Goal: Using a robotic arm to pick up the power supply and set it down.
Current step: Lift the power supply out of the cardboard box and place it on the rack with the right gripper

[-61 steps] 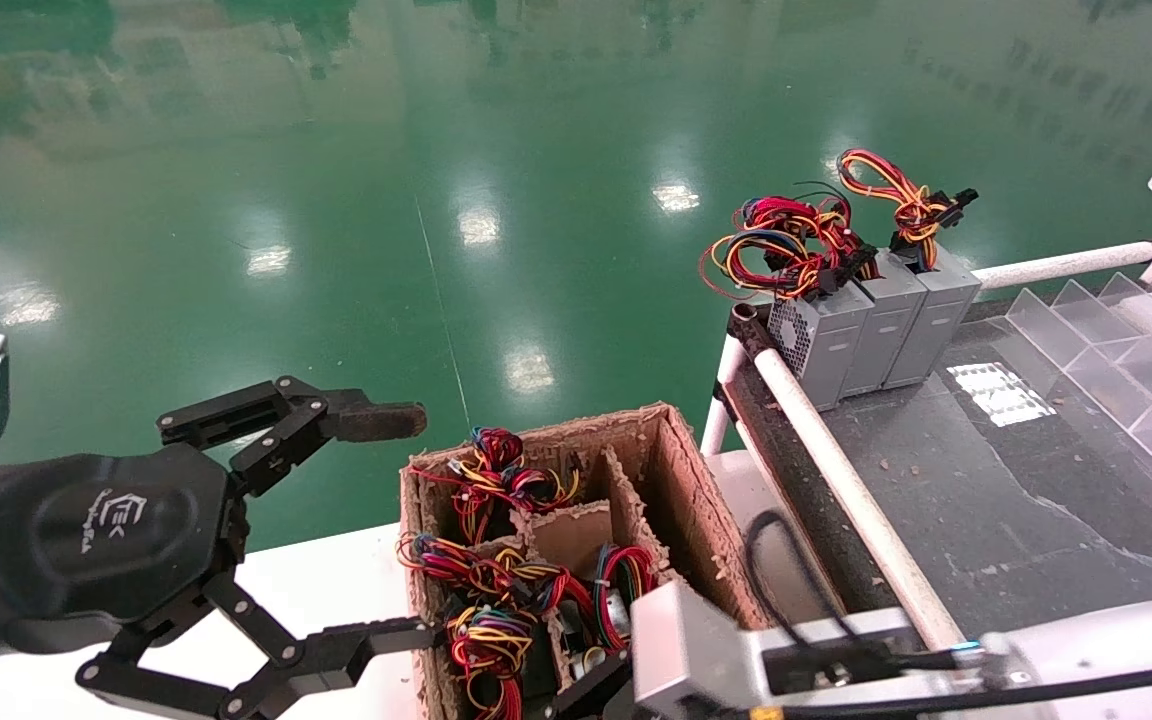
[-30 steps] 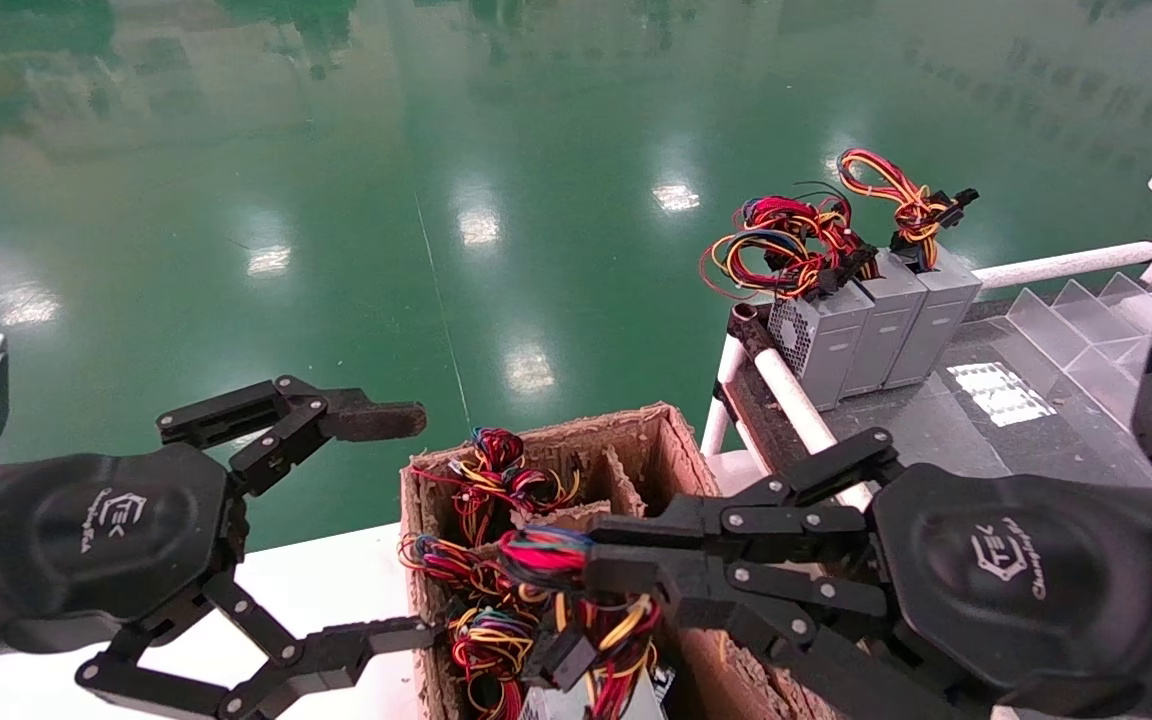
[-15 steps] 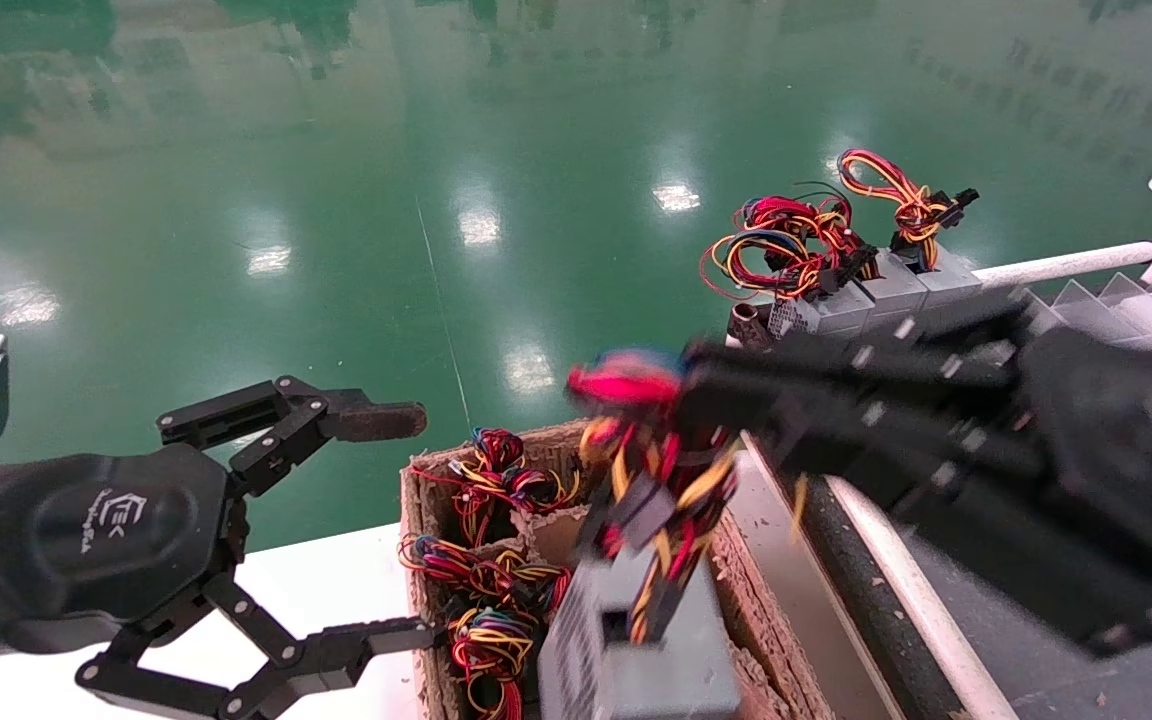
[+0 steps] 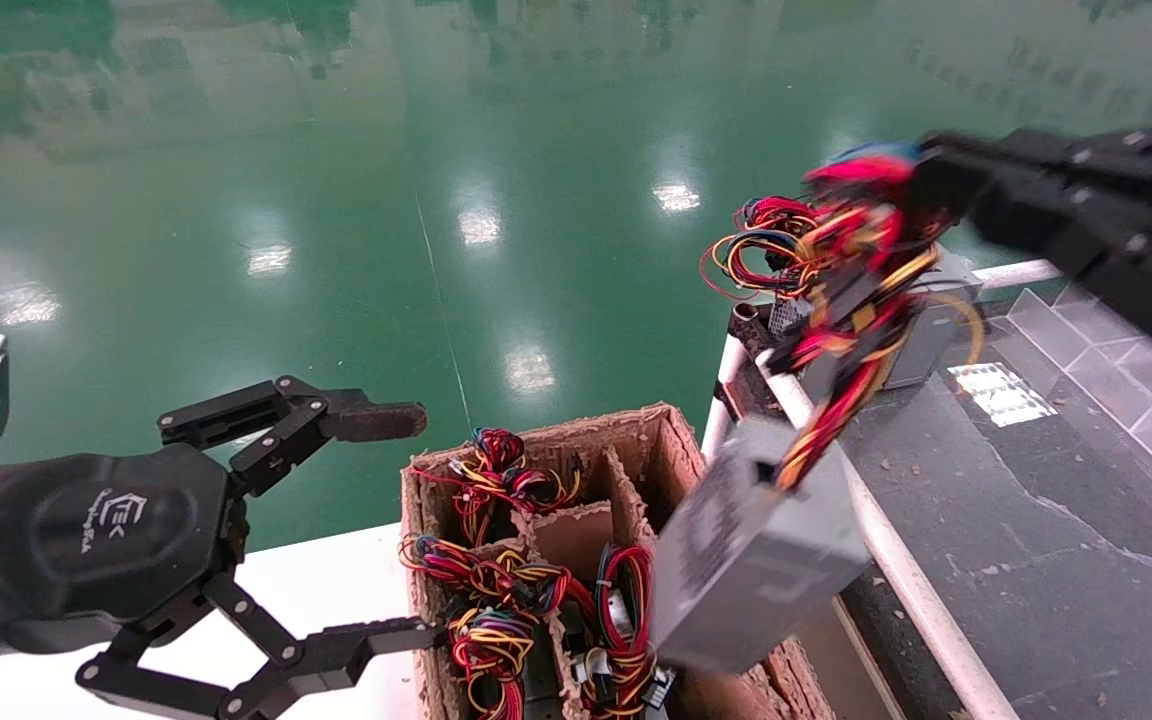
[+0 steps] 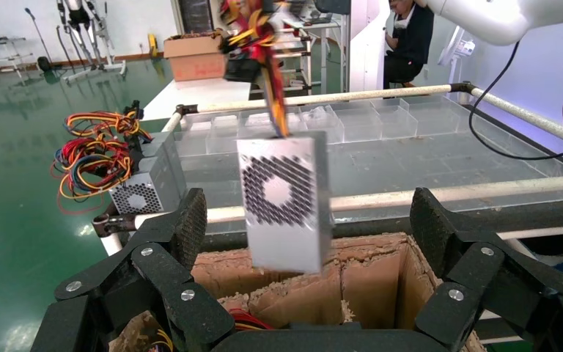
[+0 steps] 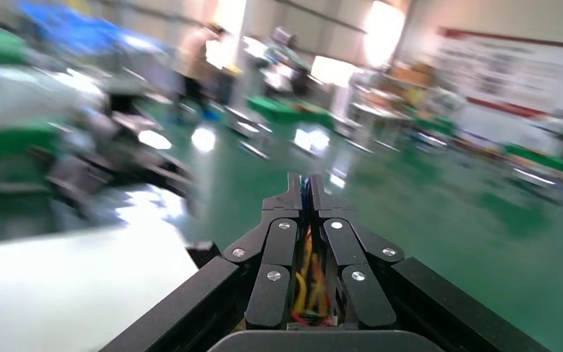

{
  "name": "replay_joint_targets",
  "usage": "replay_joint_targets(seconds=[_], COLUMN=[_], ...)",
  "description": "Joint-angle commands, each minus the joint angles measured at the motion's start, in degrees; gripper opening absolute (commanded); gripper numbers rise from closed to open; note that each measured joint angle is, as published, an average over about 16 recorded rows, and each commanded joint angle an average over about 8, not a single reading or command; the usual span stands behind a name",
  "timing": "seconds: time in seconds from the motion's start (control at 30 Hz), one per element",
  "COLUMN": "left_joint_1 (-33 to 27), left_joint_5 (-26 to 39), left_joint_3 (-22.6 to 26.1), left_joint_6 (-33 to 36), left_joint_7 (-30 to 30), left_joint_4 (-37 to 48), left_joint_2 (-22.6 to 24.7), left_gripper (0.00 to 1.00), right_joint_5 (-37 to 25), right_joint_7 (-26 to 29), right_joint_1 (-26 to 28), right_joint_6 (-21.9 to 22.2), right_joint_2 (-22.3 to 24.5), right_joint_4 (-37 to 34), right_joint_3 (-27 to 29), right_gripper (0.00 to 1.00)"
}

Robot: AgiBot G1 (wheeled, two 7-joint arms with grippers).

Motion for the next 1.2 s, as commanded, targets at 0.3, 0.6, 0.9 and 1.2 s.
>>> replay_joint_targets(seconds=[0.3,0.6,0.9,1.2], left_joint_1=[0.0,0.0,-0.01,-0.01], left_joint_5=[-0.01,-0.01,-0.02,-0.03], left_joint_3=[0.01,0.02,0.03,0.04], left_joint_6=[0.0,-0.01,-0.01,-0.02], left_joint_7=[0.01,0.01,0.01,0.02], left_joint_4=[0.0,0.0,0.0,0.0], left_joint_2=[0.0,-0.01,-0.01,-0.01], left_gripper=[1.0,1.0,1.0,1.0], right_joint_5=[-6.19,-10.67,-13.58,-16.19], right_joint_7=[-5.36,-9.15,-11.2,-11.71], right_joint_1=[3.27,5.78,7.32,9.47], right_joint_6=[2.01,1.28,-1.21,-0.62], right_joint_2=[4.0,4.99,3.46,0.26], right_joint_4=[-10.88,-17.96,-22.34,-22.88], right_joint_3=[0.19,-1.17,-3.23,-5.33], right_gripper=[0.0,0.0,0.0,0.0])
